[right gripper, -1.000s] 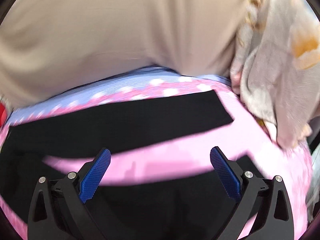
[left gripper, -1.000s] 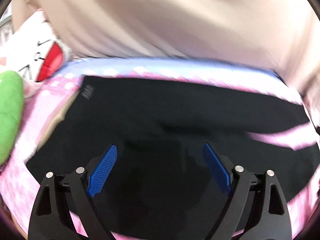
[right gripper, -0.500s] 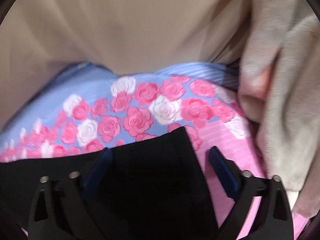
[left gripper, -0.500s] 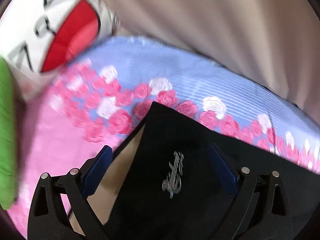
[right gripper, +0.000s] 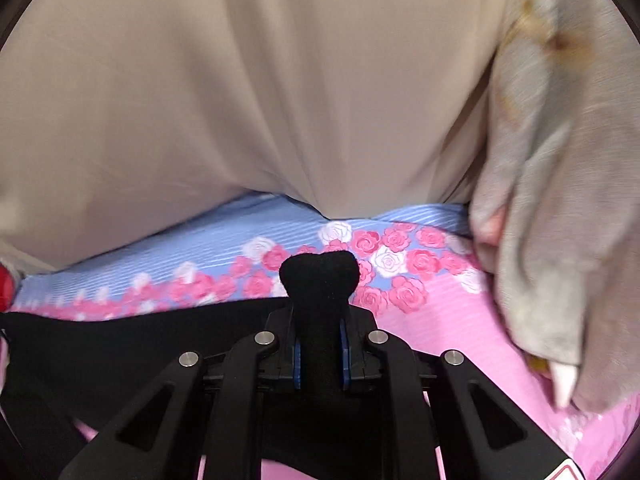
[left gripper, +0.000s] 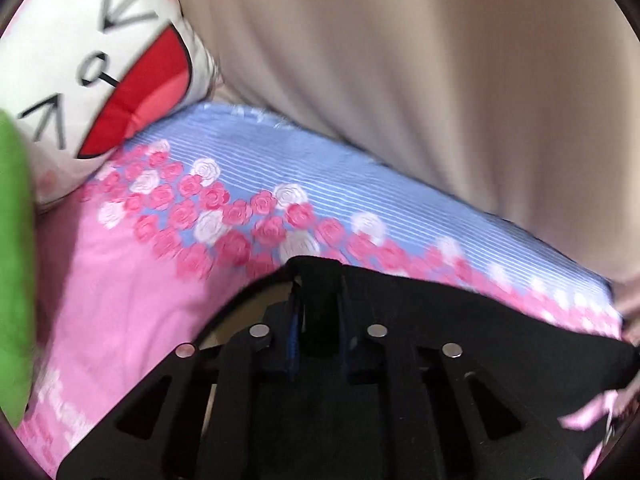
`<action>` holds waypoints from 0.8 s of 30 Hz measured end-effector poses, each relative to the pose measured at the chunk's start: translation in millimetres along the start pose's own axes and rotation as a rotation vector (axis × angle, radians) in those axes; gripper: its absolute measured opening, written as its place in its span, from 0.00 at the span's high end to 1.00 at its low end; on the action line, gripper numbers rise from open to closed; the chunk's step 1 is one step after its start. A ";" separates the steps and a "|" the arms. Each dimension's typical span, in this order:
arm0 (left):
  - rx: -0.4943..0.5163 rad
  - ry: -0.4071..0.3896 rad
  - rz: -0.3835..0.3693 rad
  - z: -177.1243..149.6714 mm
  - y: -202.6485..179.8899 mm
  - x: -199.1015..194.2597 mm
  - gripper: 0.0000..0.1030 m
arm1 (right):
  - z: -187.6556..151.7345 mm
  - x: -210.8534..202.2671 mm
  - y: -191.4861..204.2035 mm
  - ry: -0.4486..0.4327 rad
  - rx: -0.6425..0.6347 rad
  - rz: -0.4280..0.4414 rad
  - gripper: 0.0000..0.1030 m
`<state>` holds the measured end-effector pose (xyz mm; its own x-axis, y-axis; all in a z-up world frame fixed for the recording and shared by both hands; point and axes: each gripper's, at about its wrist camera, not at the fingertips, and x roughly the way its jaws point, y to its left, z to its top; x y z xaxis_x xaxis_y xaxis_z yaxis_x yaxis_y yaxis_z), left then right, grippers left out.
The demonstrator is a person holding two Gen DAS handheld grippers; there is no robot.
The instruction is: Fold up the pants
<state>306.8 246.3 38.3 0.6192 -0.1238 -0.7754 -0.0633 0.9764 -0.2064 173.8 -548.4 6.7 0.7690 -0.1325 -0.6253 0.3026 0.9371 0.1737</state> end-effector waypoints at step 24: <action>-0.358 0.073 -0.204 -206.8 93.1 -104.3 0.12 | -192.9 -197.5 -48.1 -0.082 0.051 -0.064 0.42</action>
<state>74.4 313.5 -23.4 0.5905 -0.3330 -0.7352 -0.2214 0.8091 -0.5443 -101.3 -505.0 -25.0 0.7900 -0.2194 -0.5724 0.3792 0.9086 0.1752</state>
